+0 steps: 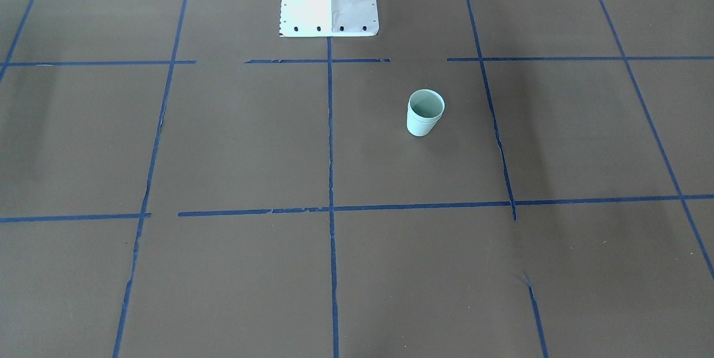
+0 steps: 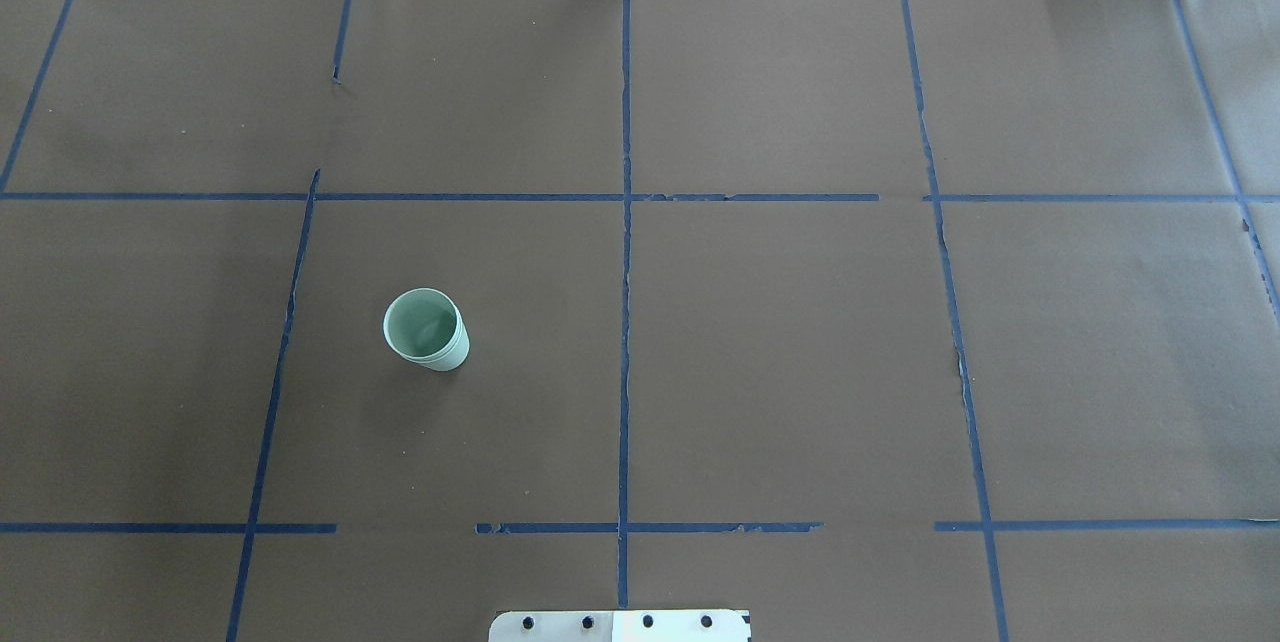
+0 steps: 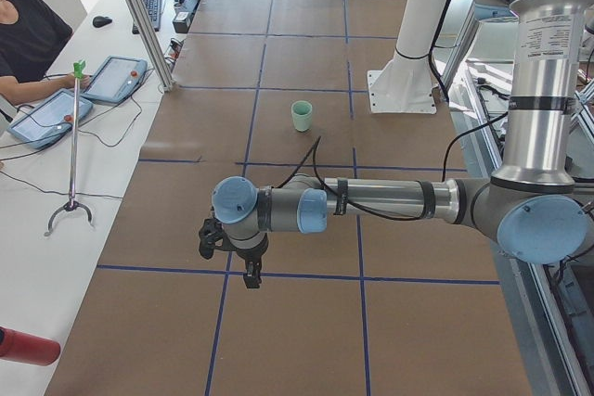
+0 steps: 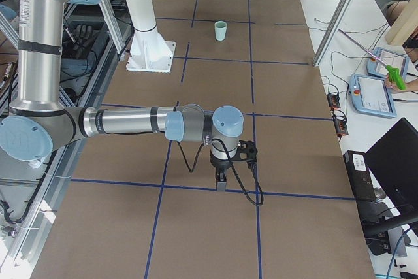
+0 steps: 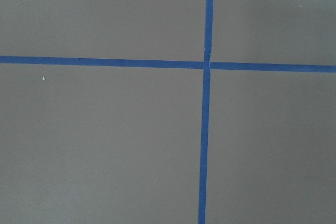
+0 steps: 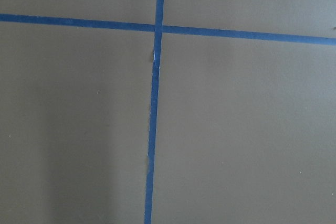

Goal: Stack cups

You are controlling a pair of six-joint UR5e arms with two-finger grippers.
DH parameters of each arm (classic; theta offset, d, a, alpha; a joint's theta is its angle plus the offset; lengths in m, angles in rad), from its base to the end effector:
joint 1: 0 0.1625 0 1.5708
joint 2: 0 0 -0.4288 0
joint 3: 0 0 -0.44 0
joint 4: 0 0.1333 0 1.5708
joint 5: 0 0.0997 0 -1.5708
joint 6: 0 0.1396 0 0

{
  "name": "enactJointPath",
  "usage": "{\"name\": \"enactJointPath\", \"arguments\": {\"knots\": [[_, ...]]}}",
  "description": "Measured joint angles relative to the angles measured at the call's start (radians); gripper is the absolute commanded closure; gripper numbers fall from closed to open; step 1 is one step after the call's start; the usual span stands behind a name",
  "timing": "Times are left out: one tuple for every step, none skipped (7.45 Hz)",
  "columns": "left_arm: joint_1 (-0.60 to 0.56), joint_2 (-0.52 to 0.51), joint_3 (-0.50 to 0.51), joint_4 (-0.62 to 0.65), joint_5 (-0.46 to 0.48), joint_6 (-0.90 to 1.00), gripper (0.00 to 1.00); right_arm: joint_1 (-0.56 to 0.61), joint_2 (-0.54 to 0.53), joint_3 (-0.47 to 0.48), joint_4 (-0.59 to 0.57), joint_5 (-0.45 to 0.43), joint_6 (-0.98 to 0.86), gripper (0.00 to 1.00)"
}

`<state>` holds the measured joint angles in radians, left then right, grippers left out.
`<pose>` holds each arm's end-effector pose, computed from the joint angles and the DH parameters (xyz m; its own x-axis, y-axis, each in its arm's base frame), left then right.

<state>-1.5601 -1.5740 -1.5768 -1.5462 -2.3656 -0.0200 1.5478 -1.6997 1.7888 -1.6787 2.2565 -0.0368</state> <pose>-0.0279 -0.5399 0.6865 0.7006 -0.0235 -0.7132 0.0033 0.9996 -0.0297 0.0338 -0.4817 0.6585 0.7727 -0.0427 0.6334 0.0515 0.9987 0.0045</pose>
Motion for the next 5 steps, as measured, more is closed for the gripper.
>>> {"name": "enactJointPath", "arguments": {"knots": [[0.000, 0.000, 0.000, 0.000, 0.001, 0.000, 0.00, 0.000, 0.000, 0.000, 0.000, 0.000, 0.000, 0.00], [0.000, -0.001, -0.001, 0.000, 0.001, 0.000, 0.00, 0.000, 0.000, 0.000, 0.000, 0.000, 0.000, 0.00], [0.000, -0.002, -0.003, -0.001, 0.002, 0.000, 0.00, 0.000, 0.000, 0.001, 0.000, 0.000, 0.000, 0.00], [0.000, -0.003, -0.006, 0.000, 0.003, 0.000, 0.00, 0.000, 0.000, 0.000, 0.000, 0.000, 0.000, 0.00], [0.000, -0.003, -0.007, 0.000, 0.005, 0.000, 0.00, 0.000, 0.000, 0.000, 0.000, 0.000, 0.000, 0.00]]}}
